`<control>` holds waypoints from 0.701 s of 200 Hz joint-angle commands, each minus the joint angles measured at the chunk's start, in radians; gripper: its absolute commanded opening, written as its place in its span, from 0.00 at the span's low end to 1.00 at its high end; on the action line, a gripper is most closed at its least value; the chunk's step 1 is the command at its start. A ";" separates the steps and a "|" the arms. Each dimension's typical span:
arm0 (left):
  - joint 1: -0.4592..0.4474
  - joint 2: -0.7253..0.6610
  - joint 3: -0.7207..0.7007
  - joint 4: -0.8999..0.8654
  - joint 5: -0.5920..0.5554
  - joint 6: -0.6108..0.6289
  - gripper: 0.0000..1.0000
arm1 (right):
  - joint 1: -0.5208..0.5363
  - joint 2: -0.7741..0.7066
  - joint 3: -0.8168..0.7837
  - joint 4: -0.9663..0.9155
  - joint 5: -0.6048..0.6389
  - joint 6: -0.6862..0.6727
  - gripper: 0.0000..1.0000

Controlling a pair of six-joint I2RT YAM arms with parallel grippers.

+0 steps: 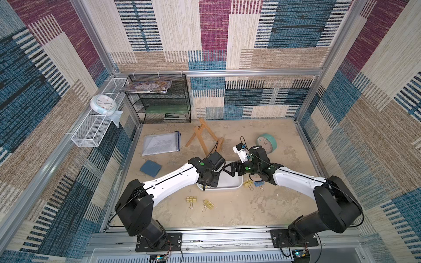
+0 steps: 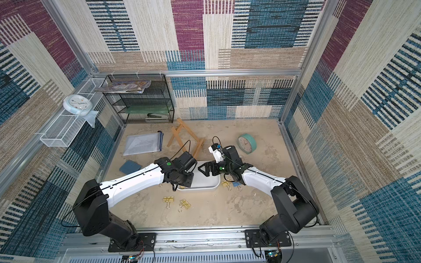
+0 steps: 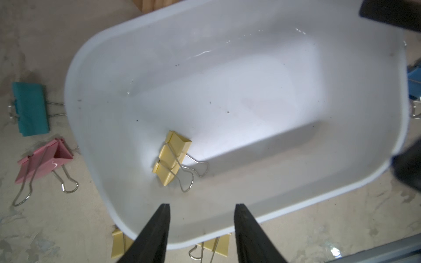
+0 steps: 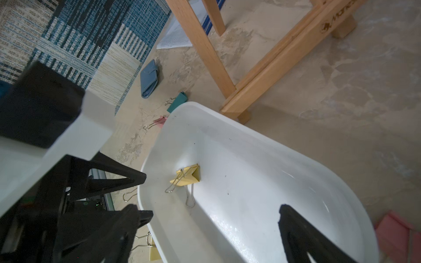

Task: Take out the binder clips from the storage box
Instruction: Pick up the binder clip from the storage box.

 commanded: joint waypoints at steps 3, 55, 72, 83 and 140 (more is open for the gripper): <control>-0.005 0.031 0.016 -0.005 0.031 0.039 0.51 | 0.003 0.015 0.003 -0.009 -0.005 0.001 0.99; -0.017 0.105 0.039 -0.082 -0.048 0.009 0.48 | 0.005 0.045 0.007 -0.016 -0.033 -0.004 1.00; -0.018 0.107 0.043 -0.100 -0.101 -0.010 0.48 | 0.005 0.048 0.009 -0.018 -0.039 -0.007 1.00; -0.018 0.108 0.044 -0.108 -0.116 -0.012 0.47 | 0.005 0.050 0.011 -0.018 -0.039 -0.006 0.99; -0.018 0.166 0.068 -0.132 -0.115 0.004 0.36 | 0.007 0.050 0.016 -0.015 -0.041 -0.001 1.00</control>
